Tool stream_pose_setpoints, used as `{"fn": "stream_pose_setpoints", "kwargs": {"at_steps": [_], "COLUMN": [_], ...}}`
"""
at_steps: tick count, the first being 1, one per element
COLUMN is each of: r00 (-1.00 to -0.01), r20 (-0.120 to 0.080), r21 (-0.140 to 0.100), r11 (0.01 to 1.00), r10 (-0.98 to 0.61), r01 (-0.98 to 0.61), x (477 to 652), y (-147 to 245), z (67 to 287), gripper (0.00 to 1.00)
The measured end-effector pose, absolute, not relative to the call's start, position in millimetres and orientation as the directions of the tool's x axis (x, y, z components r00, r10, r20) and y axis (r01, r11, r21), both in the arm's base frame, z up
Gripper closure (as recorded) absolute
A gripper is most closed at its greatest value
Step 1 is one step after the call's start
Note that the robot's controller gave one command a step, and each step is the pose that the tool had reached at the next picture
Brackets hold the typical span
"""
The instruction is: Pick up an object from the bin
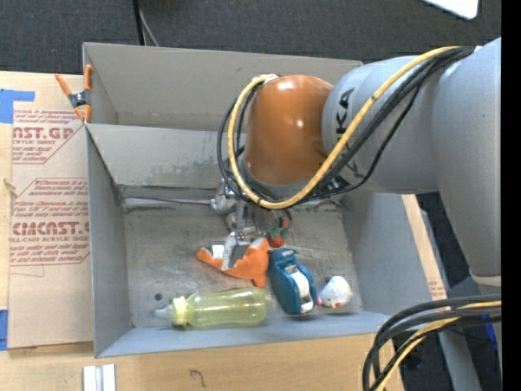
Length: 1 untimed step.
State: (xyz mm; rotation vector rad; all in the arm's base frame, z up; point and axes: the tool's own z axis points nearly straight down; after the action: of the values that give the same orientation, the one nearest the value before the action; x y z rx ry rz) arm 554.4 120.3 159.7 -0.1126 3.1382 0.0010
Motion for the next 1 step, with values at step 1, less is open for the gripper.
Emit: {"fn": "stream_pose_setpoints", "kwargs": {"at_steps": [1], "r00": [-0.976], "r20": [-0.002], "r21": [-0.001], "r11": [0.976], "r10": [-0.217], "r01": [-0.217], "x": [558.2], "y": [92.4], "z": [144.5], "gripper": [0.0]}}
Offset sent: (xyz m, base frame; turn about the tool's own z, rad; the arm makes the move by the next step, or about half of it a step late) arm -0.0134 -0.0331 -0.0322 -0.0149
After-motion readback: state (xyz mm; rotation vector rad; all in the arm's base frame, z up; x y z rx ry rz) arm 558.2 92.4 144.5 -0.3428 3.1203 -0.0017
